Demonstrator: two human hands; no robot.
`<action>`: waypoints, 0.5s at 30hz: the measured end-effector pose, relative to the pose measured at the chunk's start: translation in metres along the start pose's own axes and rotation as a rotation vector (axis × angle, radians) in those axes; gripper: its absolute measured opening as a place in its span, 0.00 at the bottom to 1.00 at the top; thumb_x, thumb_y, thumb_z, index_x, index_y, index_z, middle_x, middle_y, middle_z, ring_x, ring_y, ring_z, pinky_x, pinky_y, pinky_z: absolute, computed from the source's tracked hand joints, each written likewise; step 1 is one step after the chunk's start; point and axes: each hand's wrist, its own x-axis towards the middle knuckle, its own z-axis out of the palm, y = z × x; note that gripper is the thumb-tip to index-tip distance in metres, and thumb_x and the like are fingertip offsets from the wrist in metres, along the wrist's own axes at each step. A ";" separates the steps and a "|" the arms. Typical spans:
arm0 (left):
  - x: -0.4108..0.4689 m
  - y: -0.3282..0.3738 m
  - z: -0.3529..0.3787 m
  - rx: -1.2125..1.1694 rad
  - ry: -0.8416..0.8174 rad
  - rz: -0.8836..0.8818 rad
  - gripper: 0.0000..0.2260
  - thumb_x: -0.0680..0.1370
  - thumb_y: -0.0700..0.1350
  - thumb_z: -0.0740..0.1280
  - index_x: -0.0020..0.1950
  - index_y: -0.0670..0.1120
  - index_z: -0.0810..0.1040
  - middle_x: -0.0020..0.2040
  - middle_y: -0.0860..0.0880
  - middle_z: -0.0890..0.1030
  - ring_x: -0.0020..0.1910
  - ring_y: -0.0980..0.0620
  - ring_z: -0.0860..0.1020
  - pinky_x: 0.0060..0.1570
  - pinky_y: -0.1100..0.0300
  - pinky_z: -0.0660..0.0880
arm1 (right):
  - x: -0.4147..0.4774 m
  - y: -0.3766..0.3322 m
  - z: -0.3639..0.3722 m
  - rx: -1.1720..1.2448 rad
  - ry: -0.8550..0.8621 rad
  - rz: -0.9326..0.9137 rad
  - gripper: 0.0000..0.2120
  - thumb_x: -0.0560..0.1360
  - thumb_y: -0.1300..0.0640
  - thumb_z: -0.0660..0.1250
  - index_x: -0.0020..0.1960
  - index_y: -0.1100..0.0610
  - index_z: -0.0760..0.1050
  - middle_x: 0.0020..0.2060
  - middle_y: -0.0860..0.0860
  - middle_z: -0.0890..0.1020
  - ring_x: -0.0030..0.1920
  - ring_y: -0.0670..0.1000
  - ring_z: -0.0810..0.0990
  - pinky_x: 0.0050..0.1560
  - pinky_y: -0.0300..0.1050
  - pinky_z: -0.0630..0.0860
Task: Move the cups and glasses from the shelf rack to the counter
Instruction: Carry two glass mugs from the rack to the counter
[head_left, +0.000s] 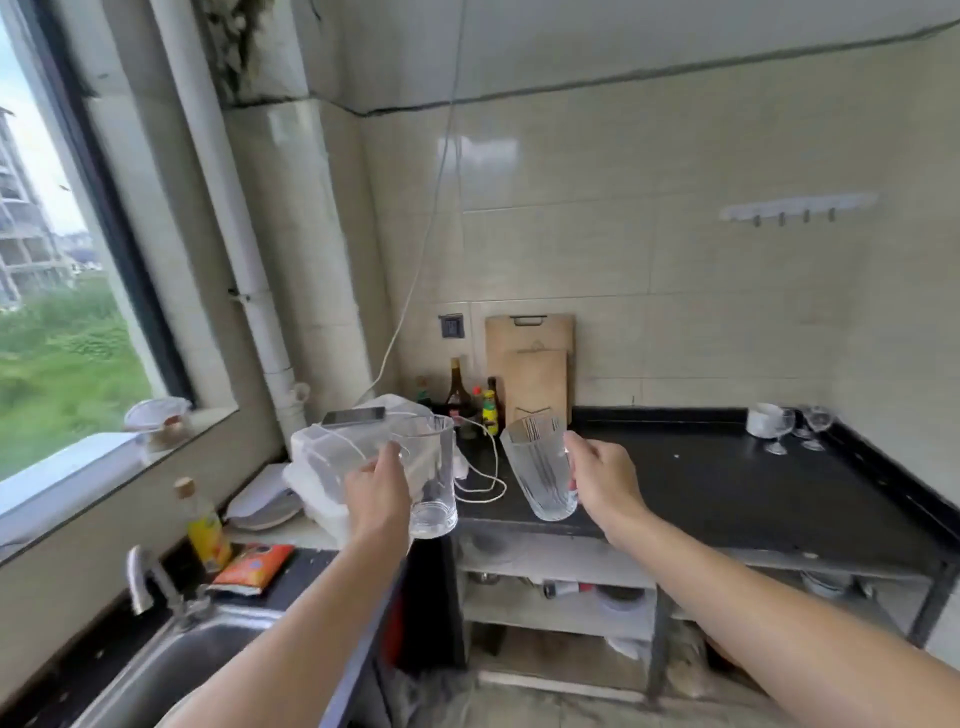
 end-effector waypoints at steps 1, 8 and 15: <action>0.004 -0.003 0.027 0.006 -0.049 -0.005 0.12 0.72 0.49 0.63 0.32 0.44 0.68 0.27 0.47 0.65 0.27 0.49 0.64 0.30 0.56 0.64 | 0.015 0.006 -0.014 -0.004 0.027 0.014 0.21 0.78 0.48 0.60 0.30 0.58 0.65 0.26 0.54 0.72 0.28 0.51 0.69 0.35 0.47 0.67; 0.004 -0.038 0.197 0.081 -0.266 -0.071 0.14 0.75 0.46 0.62 0.30 0.44 0.65 0.26 0.48 0.65 0.29 0.49 0.65 0.31 0.56 0.61 | 0.099 0.064 -0.120 -0.033 0.242 0.155 0.18 0.76 0.51 0.61 0.31 0.58 0.65 0.27 0.54 0.72 0.25 0.48 0.71 0.33 0.47 0.70; -0.014 -0.091 0.356 0.121 -0.433 -0.158 0.16 0.75 0.48 0.64 0.31 0.45 0.63 0.31 0.44 0.65 0.34 0.48 0.62 0.35 0.54 0.59 | 0.185 0.138 -0.216 -0.069 0.353 0.238 0.19 0.76 0.52 0.61 0.29 0.57 0.64 0.25 0.52 0.72 0.27 0.50 0.70 0.35 0.49 0.70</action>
